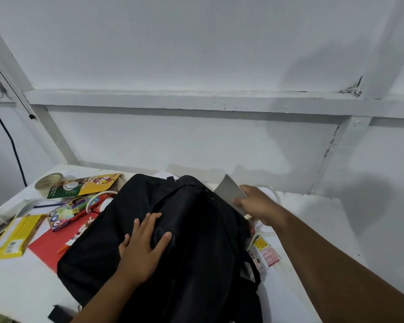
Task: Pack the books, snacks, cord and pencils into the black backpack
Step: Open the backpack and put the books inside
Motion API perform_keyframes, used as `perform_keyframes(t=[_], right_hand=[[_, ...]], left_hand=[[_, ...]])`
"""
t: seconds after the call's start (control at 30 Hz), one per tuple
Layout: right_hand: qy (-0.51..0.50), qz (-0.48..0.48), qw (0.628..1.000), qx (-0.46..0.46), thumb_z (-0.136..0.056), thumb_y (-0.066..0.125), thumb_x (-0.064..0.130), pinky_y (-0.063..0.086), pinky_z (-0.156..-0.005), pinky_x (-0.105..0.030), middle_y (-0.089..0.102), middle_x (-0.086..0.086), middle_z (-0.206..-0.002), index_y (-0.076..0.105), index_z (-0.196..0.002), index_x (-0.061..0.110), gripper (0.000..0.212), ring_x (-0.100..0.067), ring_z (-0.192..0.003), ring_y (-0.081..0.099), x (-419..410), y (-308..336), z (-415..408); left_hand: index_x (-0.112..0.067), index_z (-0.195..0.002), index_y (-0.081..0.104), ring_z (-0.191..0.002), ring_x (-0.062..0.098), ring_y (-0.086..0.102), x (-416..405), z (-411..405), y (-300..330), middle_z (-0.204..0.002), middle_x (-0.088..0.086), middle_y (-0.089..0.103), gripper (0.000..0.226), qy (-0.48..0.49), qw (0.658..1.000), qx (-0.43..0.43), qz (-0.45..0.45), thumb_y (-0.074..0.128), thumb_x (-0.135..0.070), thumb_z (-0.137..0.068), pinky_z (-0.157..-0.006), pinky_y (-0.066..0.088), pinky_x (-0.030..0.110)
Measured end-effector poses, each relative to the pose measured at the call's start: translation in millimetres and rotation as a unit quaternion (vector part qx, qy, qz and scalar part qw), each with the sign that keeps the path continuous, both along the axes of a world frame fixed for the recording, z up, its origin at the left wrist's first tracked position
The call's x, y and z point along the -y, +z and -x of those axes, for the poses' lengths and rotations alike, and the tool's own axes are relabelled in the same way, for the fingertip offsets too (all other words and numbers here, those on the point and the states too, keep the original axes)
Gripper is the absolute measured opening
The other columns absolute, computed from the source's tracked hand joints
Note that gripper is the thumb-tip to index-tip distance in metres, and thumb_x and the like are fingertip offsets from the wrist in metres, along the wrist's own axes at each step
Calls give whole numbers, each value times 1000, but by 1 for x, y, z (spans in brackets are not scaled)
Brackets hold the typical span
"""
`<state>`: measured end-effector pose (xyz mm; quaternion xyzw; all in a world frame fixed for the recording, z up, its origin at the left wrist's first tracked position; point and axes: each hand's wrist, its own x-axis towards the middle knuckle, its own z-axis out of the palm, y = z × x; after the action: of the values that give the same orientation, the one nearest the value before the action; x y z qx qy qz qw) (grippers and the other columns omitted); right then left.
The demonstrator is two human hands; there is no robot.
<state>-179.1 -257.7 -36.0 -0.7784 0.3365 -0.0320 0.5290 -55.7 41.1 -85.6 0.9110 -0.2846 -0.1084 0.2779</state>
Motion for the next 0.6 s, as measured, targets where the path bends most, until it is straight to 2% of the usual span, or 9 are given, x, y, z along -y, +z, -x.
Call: perform_keyframes(t=[0.07,0.17,0.27,0.33,0.43,0.5,0.57,0.6], right_hand=[[-20,36,999,22,-89,57,15,47,-58,-33,68,-21,-101,62,-100,15,13,-25,-72,62,-2,12,10],[-61,101,992,47,-95,52,18,49,-48,-31,63,-17,-101,57,-105,15,11,-28,-68,63,-5,28,30],[-110,232,963,81,-99,53,22,54,-64,-38,61,-7,-98,51,-115,16,18,-27,-76,64,-15,39,52],[-144,285,940,118,-98,54,22,51,-64,-36,64,-4,-91,50,-117,18,20,-20,-72,62,-28,43,63],[-211,301,916,159,-99,56,18,47,-61,-19,65,6,-93,43,-137,20,41,-15,-73,64,-53,48,76],[-240,322,895,196,-98,58,15,43,-55,-5,63,5,-89,34,-148,20,56,-8,-62,58,-70,51,84],[-254,351,871,230,-96,60,10,40,-58,3,63,4,-103,31,-152,18,63,-11,-59,57,-85,53,91],[-263,365,860,242,-96,60,8,39,-61,5,62,5,-113,31,-151,17,63,-17,-68,61,-92,54,94]], left_hand=[[-53,-145,19,-155,15,1,1,2,1,-163,-19,19,58,4,1000,13,1,37,-69,-92,-121,7,49],[-52,-147,20,-155,15,1,1,5,2,-165,-18,16,61,4,1000,25,0,38,-69,-92,-121,7,49],[-50,-149,18,-155,18,2,3,6,1,-165,-14,16,71,-3,999,48,-11,34,-78,-86,-121,10,52],[-50,-149,16,-155,21,3,4,7,1,-166,-12,16,80,-11,998,58,-20,33,-85,-79,-120,13,53],[-49,-150,12,-155,25,3,3,6,4,-166,-9,14,97,-27,996,68,-48,36,-95,-68,-118,17,55],[-48,-150,12,-154,28,7,4,4,9,-166,-7,16,104,-39,994,73,-72,43,-96,-63,-116,22,57],[-47,-148,17,-151,31,19,4,2,15,-162,-5,26,99,-53,992,78,-82,50,-91,-67,-112,30,59],[-47,-146,20,-146,33,30,3,0,18,-156,-3,36,92,-56,993,77,-75,54,-86,-71,-109,36,58]])
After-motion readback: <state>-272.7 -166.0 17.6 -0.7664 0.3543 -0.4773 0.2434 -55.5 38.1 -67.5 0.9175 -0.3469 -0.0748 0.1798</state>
